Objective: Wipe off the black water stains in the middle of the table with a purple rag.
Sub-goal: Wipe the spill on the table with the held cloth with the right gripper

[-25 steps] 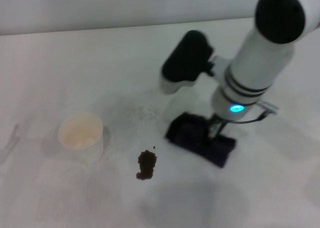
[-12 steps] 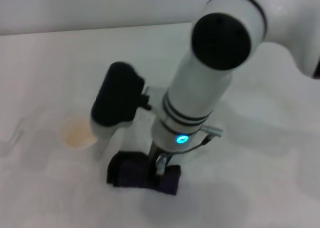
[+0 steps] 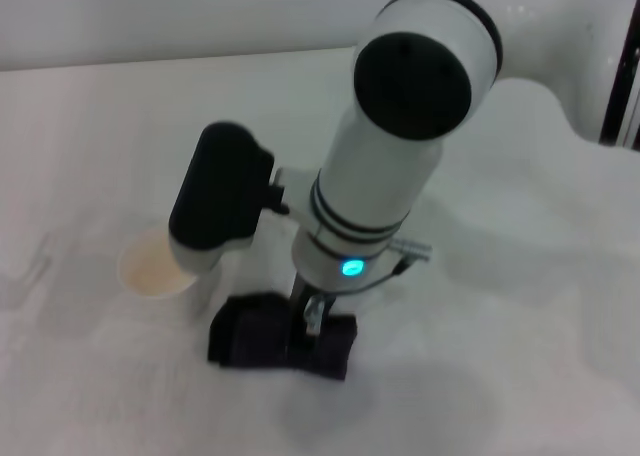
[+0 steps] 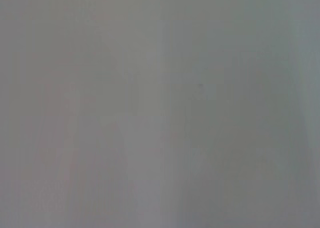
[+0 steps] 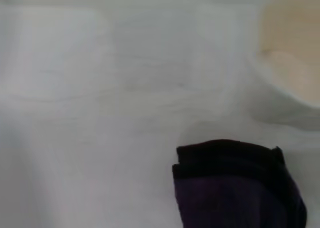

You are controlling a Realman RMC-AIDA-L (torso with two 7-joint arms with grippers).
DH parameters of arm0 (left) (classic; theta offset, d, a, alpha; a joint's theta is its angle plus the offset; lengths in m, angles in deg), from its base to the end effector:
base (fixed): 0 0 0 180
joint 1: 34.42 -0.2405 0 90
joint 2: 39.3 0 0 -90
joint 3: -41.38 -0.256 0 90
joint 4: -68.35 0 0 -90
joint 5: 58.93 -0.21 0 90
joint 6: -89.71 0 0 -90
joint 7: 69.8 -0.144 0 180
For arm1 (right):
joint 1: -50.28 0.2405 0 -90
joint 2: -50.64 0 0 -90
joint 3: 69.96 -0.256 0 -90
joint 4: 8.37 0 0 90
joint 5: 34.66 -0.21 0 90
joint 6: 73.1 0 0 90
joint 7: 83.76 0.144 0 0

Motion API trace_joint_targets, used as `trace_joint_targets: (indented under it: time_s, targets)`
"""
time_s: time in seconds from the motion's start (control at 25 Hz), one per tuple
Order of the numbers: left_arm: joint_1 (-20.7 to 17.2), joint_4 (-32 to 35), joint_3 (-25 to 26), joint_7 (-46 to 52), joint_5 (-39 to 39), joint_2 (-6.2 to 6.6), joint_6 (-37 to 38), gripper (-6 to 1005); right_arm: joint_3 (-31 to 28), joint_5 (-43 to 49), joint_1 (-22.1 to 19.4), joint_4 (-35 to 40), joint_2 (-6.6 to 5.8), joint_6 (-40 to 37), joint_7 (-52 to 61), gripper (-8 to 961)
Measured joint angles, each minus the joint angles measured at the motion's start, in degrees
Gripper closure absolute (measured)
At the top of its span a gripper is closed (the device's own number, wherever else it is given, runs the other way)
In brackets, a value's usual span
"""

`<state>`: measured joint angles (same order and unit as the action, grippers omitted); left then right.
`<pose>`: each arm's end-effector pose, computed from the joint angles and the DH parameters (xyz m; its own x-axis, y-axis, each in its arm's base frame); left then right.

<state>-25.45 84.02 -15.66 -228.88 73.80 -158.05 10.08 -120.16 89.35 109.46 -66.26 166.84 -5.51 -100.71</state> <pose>-0.3656 0.2478 0.0186 0.7822 -0.0919 0.6163 0.5629 -0.3198 -0.7621 0.1042 0.3139 -0.1447 0.8030 -0.3064 0.5112 -0.2435 -0.9516 -0.1878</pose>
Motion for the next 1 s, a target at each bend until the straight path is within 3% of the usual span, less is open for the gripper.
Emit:
trace_joint_targets:
  time_s: [0.56, 0.72, 1.0]
  targets:
    - [0.0, -0.3, 0.0, 0.0, 0.0, -0.09, 0.0, 120, -4.1, 20.8, 0.1, 2.8, -0.01, 0.3, 8.5, 858]
    - [0.3, -0.3, 0.0, 0.0, 0.0, -0.12, 0.1, 120, -3.9, 18.2, -0.1, 2.9, -0.01, 0.5, 7.0, 857]
    - [1.0, -0.3, 0.0, 0.0, 0.0, -0.17, 0.1, 120, -3.3, 3.0, -0.2, 1.4, -0.01, 2.8, -2.6, 857]
